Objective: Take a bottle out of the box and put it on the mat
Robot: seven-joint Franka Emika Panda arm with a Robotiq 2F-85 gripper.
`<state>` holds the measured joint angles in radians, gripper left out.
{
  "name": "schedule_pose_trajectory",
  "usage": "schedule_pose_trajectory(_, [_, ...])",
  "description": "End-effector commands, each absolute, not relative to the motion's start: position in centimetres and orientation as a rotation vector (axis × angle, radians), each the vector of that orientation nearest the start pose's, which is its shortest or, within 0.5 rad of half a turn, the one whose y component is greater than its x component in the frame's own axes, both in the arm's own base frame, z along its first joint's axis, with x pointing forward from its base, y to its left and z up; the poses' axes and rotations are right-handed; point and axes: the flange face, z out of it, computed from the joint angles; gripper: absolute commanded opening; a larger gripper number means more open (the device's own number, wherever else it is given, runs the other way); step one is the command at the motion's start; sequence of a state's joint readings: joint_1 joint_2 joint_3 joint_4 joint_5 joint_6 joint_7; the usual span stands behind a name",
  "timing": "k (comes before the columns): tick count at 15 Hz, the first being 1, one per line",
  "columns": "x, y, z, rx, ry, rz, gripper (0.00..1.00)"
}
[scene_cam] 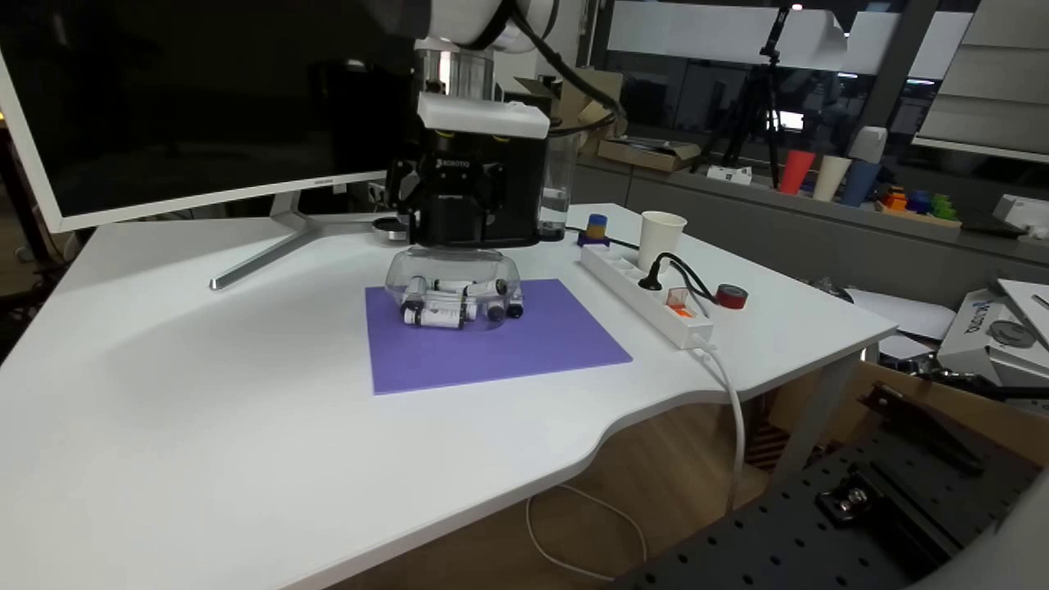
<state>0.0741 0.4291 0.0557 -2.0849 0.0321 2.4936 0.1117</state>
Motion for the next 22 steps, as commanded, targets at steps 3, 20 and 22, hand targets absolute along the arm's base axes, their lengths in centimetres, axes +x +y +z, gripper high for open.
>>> schedule_pose_trajectory(3, [60.4,8.6,19.2,-3.105,0.012,-0.038,1.0])
schedule_pose_trajectory(20, [62.3,8.0,14.2,-3.111,0.038,0.038,0.72])
schedule_pose_trajectory(22, [62.4,8.5,14.1,-3.11,0.023,0.037,0.57])
